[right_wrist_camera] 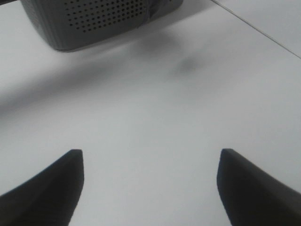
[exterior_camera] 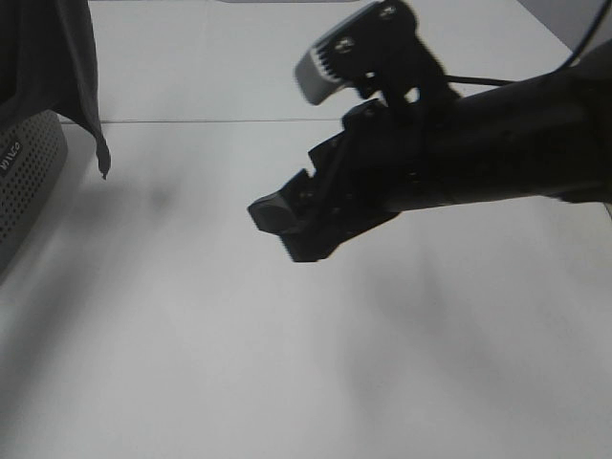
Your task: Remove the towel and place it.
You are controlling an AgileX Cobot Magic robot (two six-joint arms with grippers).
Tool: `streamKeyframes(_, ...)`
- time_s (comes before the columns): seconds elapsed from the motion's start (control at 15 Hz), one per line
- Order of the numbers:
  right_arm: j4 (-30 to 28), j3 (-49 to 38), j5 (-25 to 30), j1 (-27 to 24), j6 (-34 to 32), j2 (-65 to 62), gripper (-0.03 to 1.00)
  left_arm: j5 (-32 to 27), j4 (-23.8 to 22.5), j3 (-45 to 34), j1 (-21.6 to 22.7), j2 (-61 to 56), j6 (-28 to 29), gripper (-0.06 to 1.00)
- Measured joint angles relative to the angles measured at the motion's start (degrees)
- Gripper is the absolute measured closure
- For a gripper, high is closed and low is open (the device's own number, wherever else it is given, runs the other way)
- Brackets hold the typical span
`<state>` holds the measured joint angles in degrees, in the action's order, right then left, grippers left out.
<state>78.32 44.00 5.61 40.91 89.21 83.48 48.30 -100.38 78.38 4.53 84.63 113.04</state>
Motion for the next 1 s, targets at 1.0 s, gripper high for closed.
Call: streamKeyframes(1.0,17.0,37.5,5.0,4.8,0.1,38.4,0.21,0.1,0.0,0.0,0.0,0.0,0.0,0.94)
